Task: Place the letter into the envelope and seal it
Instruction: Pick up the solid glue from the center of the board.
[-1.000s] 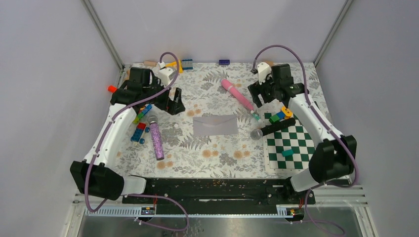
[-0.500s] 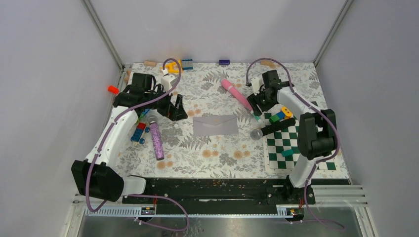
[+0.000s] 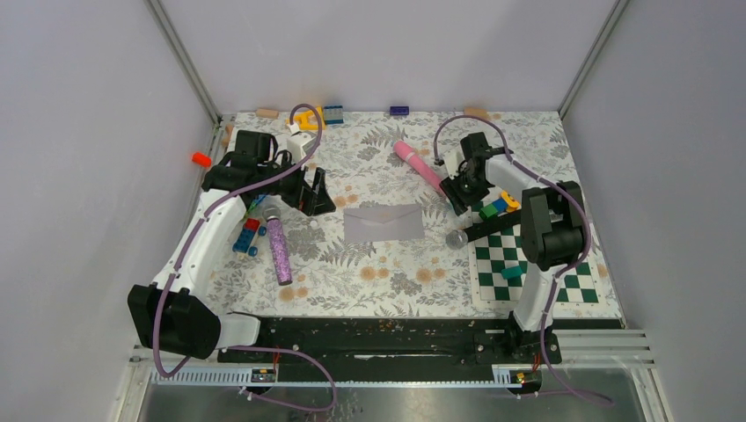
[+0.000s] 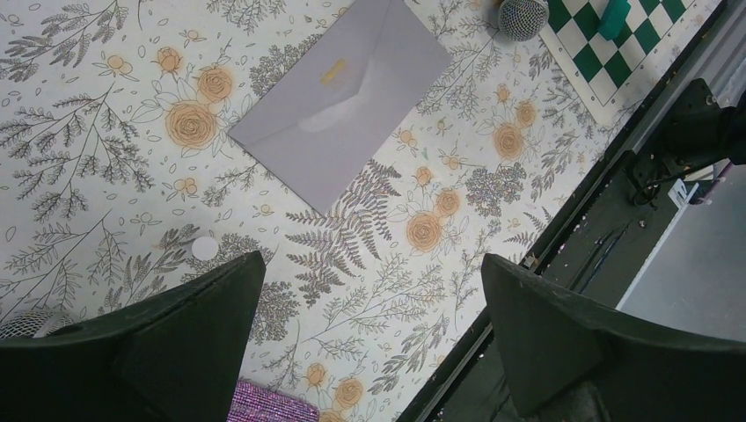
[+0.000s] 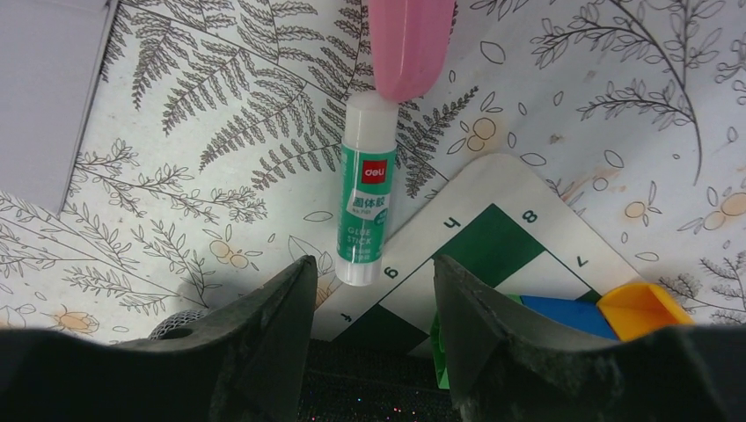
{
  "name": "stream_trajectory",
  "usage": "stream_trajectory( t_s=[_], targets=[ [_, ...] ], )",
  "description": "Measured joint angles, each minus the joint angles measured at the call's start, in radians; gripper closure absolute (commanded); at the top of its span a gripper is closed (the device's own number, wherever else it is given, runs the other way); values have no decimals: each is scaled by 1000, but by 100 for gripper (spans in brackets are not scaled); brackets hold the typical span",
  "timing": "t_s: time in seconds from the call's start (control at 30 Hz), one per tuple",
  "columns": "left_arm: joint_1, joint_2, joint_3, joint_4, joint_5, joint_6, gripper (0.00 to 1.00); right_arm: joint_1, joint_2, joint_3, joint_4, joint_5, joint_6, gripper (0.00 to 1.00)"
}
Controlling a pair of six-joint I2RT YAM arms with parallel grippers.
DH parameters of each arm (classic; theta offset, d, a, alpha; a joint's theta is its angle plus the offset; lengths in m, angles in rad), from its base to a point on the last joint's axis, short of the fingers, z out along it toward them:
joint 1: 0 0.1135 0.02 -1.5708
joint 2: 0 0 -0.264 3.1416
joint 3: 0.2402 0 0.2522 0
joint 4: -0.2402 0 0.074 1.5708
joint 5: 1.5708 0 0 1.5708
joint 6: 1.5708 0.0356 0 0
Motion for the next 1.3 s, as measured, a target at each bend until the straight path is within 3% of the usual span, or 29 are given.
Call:
stream_trajectory(
  t_s=[0.27, 0.4, 0.53, 0.8, 1.17, 1.3],
  targets=[
    [1, 0, 0, 0, 16, -3, 1, 0, 48, 29, -33, 0, 7, 43],
    [2, 0, 0, 0, 23, -3, 1, 0, 60, 60, -53, 0, 27, 32],
    [2, 0, 0, 0, 29, -4, 1, 0, 67, 85, -64, 1, 44, 29],
    [2, 1, 0, 1, 39, -11, 1, 6, 101, 134, -109, 20, 88, 45],
    [2, 1, 0, 7, 45, -24, 1, 58, 122, 158, -148, 63, 133, 39],
    [2, 1, 0, 8, 45, -27, 1, 101, 129, 169, -150, 107, 143, 41]
  ],
)
